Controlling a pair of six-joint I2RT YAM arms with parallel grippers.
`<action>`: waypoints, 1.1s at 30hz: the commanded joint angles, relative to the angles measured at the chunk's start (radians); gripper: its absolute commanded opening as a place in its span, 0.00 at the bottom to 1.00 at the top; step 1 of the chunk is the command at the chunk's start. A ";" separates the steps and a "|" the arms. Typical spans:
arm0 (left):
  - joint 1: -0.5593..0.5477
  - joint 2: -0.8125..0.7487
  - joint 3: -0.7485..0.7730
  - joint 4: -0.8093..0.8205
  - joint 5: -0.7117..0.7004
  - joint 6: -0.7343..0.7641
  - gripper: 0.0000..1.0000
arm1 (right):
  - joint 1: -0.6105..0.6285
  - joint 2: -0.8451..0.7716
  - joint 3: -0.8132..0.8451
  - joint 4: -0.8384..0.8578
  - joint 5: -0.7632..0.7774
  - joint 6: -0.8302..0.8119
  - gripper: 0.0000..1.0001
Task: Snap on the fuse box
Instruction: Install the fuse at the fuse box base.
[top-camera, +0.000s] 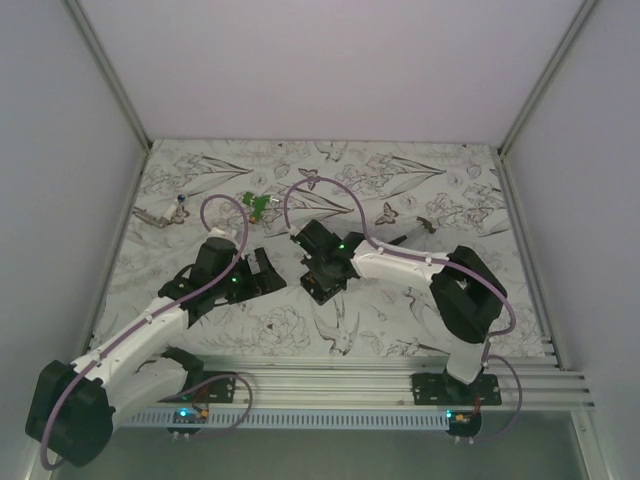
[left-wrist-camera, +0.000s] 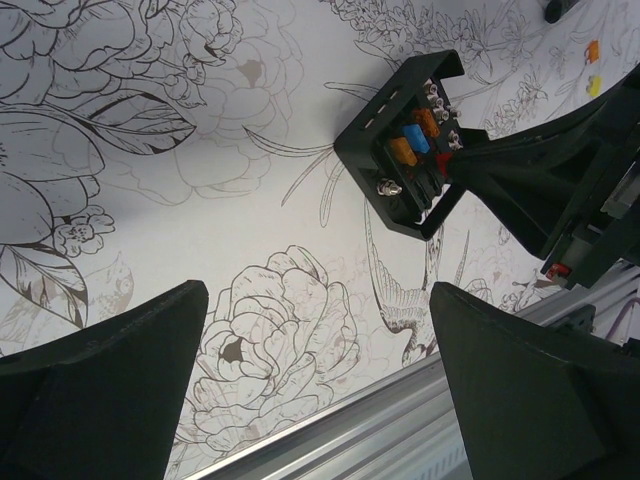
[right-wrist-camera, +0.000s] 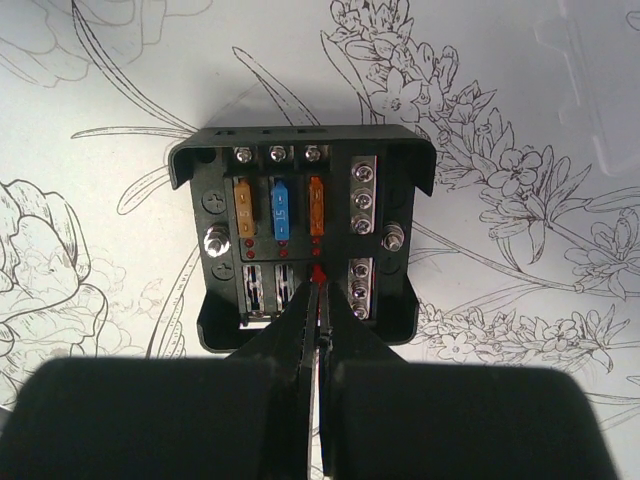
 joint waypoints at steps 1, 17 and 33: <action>-0.006 0.009 0.009 -0.026 -0.024 0.023 1.00 | -0.007 0.149 -0.045 -0.093 0.022 -0.002 0.00; -0.007 -0.016 0.000 -0.035 -0.036 0.019 1.00 | 0.012 0.156 -0.114 -0.073 0.003 -0.004 0.00; 0.009 -0.078 -0.003 -0.086 -0.102 0.025 1.00 | 0.012 0.086 -0.190 -0.127 0.000 0.005 0.00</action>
